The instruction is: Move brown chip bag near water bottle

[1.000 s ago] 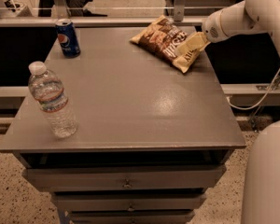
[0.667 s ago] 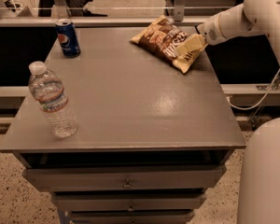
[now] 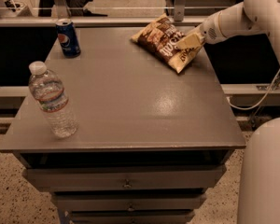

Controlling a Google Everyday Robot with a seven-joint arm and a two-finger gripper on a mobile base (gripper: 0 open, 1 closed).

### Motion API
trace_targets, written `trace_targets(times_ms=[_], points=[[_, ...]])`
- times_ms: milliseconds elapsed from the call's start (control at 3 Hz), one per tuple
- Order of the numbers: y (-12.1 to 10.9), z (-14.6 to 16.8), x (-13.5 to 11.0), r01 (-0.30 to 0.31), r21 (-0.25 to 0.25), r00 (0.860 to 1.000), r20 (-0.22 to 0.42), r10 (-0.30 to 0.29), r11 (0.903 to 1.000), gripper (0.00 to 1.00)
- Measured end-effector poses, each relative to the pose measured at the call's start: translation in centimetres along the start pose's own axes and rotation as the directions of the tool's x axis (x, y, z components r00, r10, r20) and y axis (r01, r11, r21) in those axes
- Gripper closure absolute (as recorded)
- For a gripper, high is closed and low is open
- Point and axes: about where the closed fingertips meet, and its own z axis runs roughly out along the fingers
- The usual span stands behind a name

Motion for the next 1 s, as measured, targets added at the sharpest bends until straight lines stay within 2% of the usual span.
trace_targets(times_ms=[333,667,1000], points=[[0.3,-1.5,-1.1,0.012,0.002,0.999,0.031,-0.012,0.9999,0.87],[0.5,-4.1,-3.0,0.038,0.017,0.996,0.082,-0.039,0.9991,1.00],[1.0,-7.9,-5.6,0.073,0.040,0.986,0.146,-0.078,0.9965,1.00]])
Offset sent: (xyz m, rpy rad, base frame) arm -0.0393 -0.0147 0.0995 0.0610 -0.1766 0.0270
